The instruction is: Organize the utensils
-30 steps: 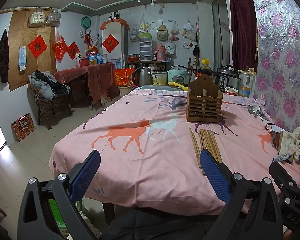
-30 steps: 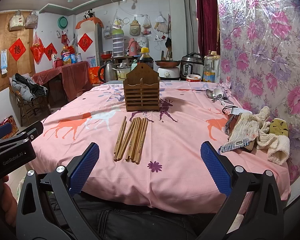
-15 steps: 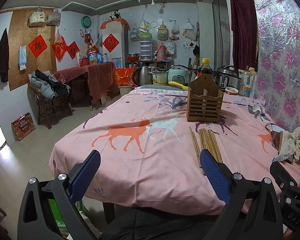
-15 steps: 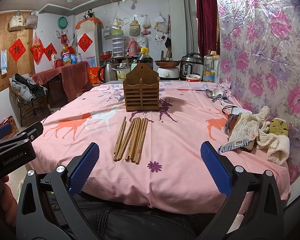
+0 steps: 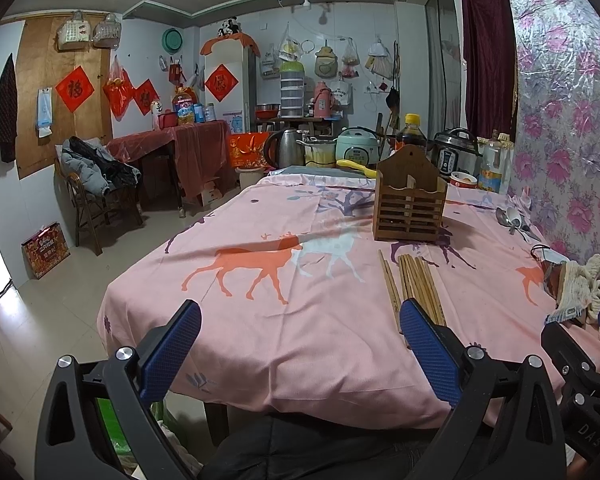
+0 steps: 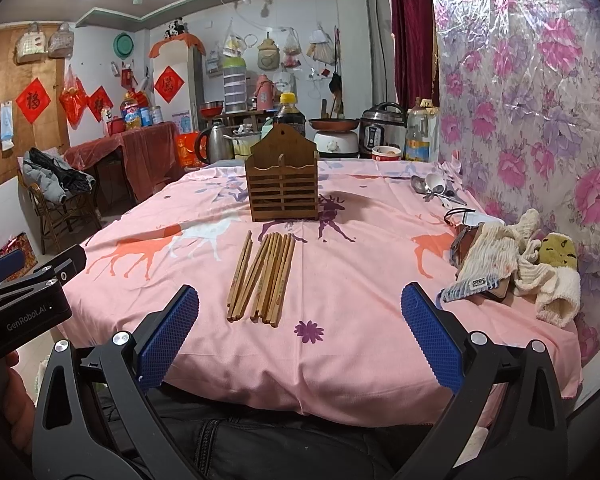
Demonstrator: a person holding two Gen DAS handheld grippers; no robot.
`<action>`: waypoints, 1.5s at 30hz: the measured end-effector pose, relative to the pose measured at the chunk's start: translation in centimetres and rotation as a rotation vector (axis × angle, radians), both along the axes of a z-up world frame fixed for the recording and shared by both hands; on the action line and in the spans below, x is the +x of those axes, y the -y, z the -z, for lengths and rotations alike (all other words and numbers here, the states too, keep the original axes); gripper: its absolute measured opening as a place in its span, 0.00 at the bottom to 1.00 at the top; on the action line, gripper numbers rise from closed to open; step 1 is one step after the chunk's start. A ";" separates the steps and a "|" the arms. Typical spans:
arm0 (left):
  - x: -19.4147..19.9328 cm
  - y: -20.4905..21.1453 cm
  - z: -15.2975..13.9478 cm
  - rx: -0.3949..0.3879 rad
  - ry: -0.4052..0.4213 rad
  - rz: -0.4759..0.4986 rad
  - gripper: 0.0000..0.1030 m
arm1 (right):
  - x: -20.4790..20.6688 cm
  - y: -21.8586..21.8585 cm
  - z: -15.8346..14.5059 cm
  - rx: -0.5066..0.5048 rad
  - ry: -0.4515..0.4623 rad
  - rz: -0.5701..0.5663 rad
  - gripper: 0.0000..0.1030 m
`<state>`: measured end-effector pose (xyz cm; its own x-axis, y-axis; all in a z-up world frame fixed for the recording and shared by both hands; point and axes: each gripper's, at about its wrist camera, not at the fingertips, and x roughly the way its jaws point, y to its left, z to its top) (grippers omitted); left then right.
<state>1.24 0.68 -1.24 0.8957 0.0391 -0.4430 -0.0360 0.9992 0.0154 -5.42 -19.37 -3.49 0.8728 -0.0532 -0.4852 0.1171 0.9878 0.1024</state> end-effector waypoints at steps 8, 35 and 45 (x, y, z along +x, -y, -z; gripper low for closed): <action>0.3 -0.7 1.0 -0.020 -0.036 -0.022 0.95 | 0.4 -0.1 0.5 0.028 -0.025 -0.018 0.94; 9.9 5.2 11.0 0.193 -0.330 0.268 0.95 | 8.9 4.8 8.1 0.103 -0.188 -0.037 0.94; 12.8 6.7 11.1 0.121 -0.368 0.393 0.95 | 9.5 5.9 10.0 0.126 -0.230 -0.031 0.94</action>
